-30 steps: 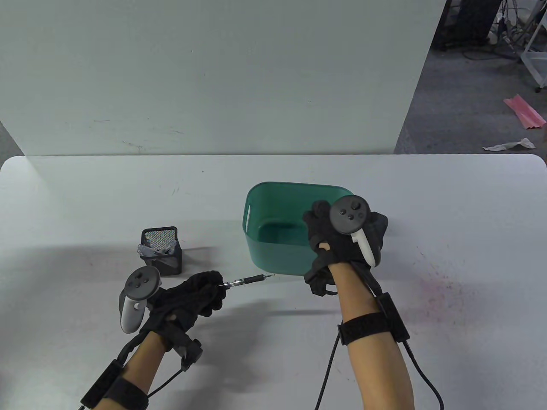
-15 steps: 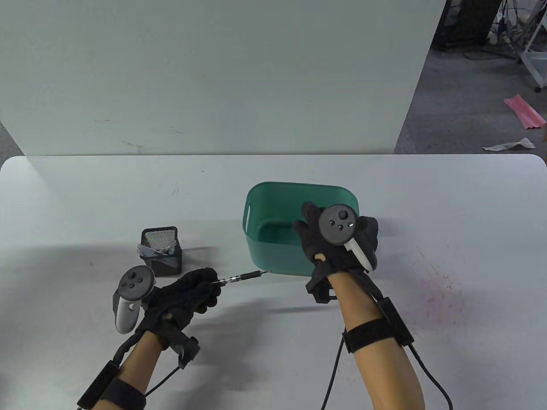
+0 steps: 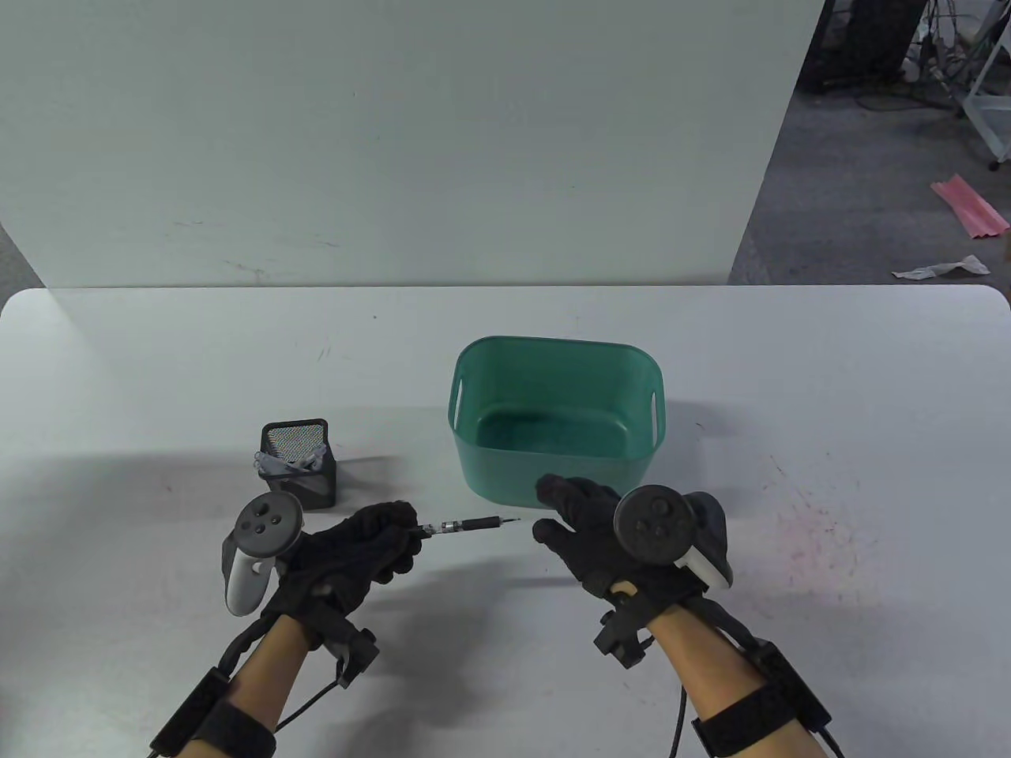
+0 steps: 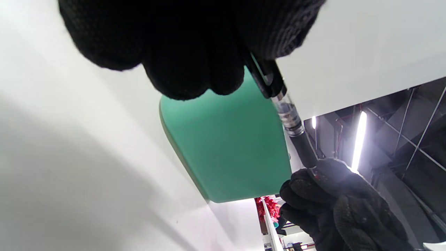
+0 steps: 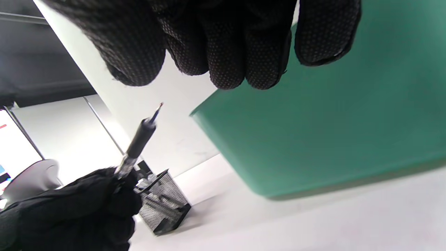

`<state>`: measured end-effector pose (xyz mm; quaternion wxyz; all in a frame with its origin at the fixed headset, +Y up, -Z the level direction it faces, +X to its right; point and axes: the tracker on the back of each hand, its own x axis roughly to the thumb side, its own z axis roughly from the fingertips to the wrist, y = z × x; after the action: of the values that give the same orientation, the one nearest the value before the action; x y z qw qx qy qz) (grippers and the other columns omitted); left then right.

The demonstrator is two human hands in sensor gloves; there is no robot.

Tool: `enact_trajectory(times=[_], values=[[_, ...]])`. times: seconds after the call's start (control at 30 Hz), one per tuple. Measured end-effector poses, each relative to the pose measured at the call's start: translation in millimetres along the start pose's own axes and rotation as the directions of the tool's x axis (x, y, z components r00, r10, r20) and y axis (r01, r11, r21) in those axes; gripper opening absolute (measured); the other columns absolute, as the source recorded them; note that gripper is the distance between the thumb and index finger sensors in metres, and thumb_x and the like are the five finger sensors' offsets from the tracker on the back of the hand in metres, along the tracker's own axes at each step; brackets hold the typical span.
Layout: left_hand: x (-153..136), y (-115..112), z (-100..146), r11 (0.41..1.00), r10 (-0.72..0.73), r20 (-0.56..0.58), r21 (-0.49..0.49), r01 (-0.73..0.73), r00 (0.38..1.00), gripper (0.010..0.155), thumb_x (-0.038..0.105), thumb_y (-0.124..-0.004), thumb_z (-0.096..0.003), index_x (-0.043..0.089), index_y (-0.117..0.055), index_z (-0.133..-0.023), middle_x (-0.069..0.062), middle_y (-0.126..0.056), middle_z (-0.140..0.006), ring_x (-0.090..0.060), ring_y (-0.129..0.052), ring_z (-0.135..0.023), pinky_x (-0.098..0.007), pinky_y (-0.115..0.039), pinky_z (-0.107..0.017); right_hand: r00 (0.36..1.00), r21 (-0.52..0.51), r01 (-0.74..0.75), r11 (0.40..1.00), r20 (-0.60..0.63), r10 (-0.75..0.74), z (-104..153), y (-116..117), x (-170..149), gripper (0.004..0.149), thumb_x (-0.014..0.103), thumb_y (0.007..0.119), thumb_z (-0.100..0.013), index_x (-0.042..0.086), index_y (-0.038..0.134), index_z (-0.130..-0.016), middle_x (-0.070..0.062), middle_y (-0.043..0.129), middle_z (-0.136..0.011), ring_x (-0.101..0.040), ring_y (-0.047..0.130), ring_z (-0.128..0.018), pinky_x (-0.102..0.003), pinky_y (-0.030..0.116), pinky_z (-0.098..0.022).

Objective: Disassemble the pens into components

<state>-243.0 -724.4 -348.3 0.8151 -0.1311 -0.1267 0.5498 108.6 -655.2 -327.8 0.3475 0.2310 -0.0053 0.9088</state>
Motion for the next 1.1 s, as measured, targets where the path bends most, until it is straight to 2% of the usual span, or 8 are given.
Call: enact_trajectory(times=[0.2,0.47,0.63,0.77,1.1], values=[[1,-4,0,0.999,-0.031,0.009,-0.011,0.032,0.999,0.045,0.039,-0.076,-0.0551,0.029,-0.071,-0.099,-0.005,-0.093,-0.09,-0.024,-0.103,-0.069,-0.053,-0.086,-0.054,0.999,0.02,-0.041,0.999,0.018,0.04,4,15,-3,0.058,0.044,0.077,-0.06,0.016,0.06,-0.107,-0.018,0.068,-0.106,-0.044,0.07,-0.096,-0.065,0.061,-0.069],[0,-6,1,0.997,-0.081,0.02,-0.009,0.081,0.997,0.045,0.04,-0.076,-0.055,0.029,-0.071,-0.099,-0.004,-0.093,-0.091,-0.024,-0.103,-0.07,-0.053,-0.086,-0.054,0.999,0.03,-0.017,0.999,0.033,0.016,8,31,-7,0.057,0.044,0.077,-0.059,0.016,0.062,-0.106,-0.017,0.07,-0.104,-0.043,0.073,-0.094,-0.065,0.063,-0.068],[3,-11,2,0.996,-0.08,0.025,-0.031,0.081,0.997,0.045,0.04,-0.076,-0.0551,0.029,-0.071,-0.099,-0.004,-0.093,-0.091,-0.024,-0.103,-0.07,-0.053,-0.086,-0.054,1.0,0.0,0.012,1.0,0.029,-0.012,10,34,-9,0.052,0.041,0.077,-0.059,0.016,0.066,-0.103,-0.016,0.074,-0.101,-0.042,0.076,-0.092,-0.064,0.064,-0.067],[5,-15,2,0.996,-0.07,0.029,-0.044,0.072,0.997,0.045,0.04,-0.076,-0.0551,0.029,-0.071,-0.099,-0.004,-0.093,-0.091,-0.024,-0.103,-0.07,-0.053,-0.086,-0.054,0.999,-0.006,0.012,1.0,0.037,-0.012,10,34,-10,0.042,0.037,0.076,-0.059,0.017,0.074,-0.096,-0.014,0.082,-0.093,-0.039,0.083,-0.085,-0.063,0.068,-0.064],[-1,-18,-1,0.997,-0.044,-0.004,-0.068,0.044,0.999,0.045,0.04,-0.076,-0.0551,0.03,-0.071,-0.098,-0.004,-0.093,-0.091,-0.024,-0.103,-0.07,-0.053,-0.086,-0.055,0.998,-0.007,0.046,0.999,0.036,-0.046,14,26,-15,0.039,0.037,0.075,-0.059,0.017,0.078,-0.093,-0.014,0.085,-0.089,-0.039,0.085,-0.082,-0.062,0.07,-0.062]])
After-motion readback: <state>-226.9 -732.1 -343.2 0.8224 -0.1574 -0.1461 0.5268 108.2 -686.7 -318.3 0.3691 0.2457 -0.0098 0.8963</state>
